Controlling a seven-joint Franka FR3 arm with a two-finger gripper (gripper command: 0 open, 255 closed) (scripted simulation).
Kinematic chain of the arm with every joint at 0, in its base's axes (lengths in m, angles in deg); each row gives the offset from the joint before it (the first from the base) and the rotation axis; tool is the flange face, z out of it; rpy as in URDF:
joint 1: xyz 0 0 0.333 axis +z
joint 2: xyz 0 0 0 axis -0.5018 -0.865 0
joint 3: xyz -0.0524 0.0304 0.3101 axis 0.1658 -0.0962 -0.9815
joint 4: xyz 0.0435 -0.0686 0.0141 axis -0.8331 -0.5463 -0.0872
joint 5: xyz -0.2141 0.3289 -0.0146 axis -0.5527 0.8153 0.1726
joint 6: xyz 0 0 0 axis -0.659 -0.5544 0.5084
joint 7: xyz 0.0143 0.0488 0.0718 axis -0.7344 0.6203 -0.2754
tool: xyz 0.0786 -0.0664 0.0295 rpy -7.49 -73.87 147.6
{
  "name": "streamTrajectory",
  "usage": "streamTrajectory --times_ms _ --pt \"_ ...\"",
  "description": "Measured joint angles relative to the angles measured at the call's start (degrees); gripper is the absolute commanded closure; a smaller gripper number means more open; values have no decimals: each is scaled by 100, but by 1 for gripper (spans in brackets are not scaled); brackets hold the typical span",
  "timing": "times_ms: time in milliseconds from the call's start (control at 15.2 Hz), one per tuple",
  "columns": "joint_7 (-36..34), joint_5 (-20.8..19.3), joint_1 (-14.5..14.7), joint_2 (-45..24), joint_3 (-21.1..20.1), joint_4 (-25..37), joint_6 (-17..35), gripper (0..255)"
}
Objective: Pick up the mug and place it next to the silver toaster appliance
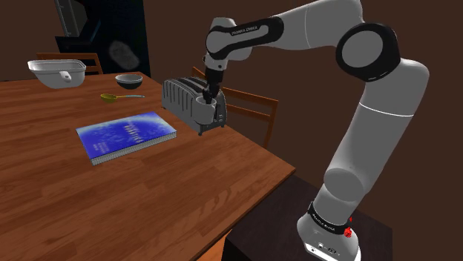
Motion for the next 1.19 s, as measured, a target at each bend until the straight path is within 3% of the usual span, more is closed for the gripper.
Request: streamTrajectory --times_ms 1188 --pt "63 -21 25 -440 -6 -884 1320 255"
